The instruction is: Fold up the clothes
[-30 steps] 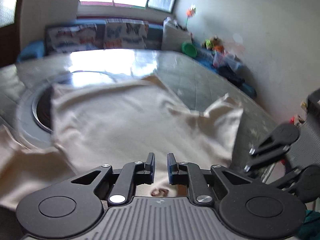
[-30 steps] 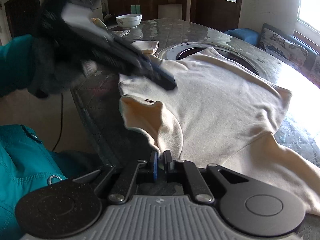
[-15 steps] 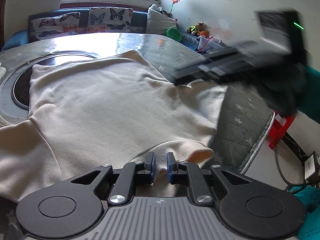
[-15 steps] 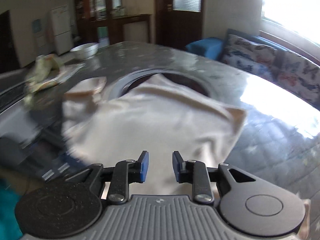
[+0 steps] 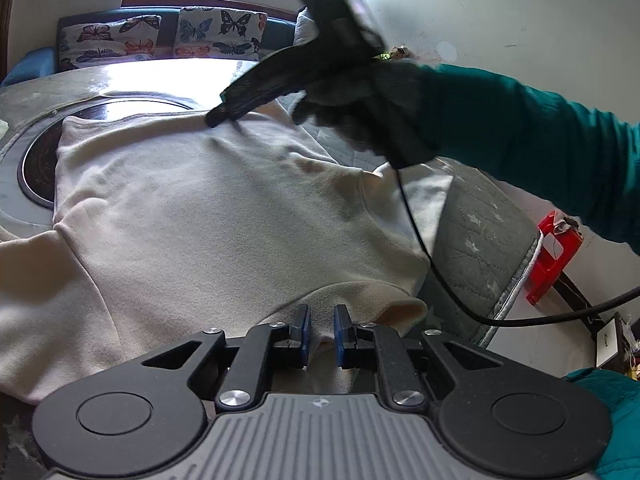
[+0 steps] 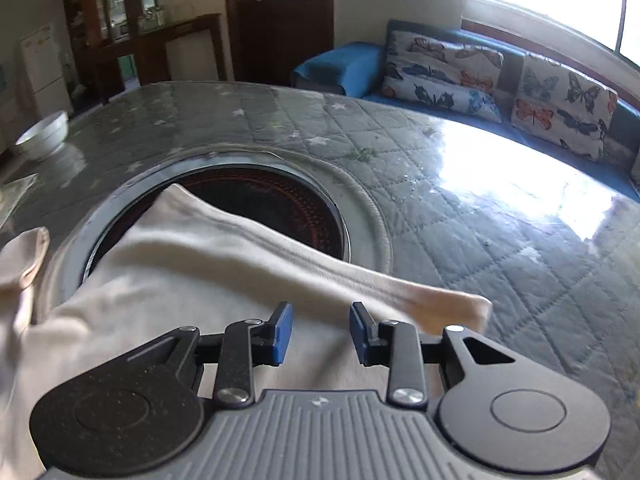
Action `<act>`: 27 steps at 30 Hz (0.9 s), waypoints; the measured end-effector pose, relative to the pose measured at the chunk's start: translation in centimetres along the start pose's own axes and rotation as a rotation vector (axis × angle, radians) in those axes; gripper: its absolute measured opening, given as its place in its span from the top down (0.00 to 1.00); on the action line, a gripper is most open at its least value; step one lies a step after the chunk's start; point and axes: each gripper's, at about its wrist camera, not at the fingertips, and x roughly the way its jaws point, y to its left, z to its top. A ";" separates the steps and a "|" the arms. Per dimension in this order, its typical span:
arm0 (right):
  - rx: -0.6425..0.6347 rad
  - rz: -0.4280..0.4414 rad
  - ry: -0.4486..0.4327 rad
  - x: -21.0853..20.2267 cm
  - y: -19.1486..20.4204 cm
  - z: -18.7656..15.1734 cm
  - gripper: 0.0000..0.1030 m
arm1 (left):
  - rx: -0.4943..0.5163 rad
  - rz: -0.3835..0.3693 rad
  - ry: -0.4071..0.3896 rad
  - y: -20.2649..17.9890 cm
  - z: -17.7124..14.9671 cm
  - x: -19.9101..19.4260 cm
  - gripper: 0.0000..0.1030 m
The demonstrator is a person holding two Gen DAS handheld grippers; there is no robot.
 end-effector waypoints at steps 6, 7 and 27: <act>-0.053 -0.062 -0.029 2.4 1.1 1.4 0.64 | -0.013 -0.016 0.001 0.2 -0.1 0.1 0.86; -0.063 -0.070 -0.033 2.8 1.4 1.8 0.63 | -0.014 -0.018 0.002 0.2 0.0 0.1 0.86; -0.170 0.005 -0.057 4.7 6.9 3.9 0.49 | -0.053 -0.057 0.000 0.3 0.0 0.1 0.82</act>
